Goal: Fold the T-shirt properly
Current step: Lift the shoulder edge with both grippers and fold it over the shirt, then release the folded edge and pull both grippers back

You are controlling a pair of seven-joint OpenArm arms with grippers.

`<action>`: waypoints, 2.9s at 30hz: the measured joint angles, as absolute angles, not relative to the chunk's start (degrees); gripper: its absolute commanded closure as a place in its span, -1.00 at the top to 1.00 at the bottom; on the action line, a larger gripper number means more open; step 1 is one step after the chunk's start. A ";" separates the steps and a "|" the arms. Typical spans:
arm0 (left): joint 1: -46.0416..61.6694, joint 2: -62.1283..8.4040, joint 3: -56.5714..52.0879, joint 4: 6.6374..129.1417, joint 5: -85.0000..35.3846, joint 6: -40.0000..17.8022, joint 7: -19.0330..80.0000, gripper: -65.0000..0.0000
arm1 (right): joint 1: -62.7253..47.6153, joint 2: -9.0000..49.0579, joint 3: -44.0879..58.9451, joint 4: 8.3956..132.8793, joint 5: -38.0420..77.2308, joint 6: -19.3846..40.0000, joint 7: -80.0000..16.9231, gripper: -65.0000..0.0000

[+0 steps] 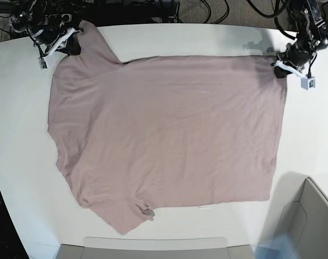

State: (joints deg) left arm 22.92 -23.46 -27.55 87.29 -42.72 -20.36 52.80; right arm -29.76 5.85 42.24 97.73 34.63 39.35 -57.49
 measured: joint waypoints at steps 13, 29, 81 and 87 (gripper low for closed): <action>25.56 -22.24 -32.40 94.02 -42.78 -20.60 55.75 -1.00 | -29.39 4.54 52.40 105.69 34.44 39.35 -59.05 -1.00; 12.40 -22.09 -32.25 94.61 -42.76 -20.03 62.98 -1.00 | -14.61 4.58 43.29 109.32 13.23 39.35 -58.74 -1.00; -7.03 -21.45 -36.67 82.59 -30.04 -19.33 62.43 -0.73 | 9.47 9.78 30.41 93.80 -4.62 39.35 -49.89 -0.39; -0.47 -19.22 -26.13 93.38 -29.74 -20.01 62.89 -1.00 | 4.40 9.74 30.68 94.63 -4.82 39.35 -50.13 -0.39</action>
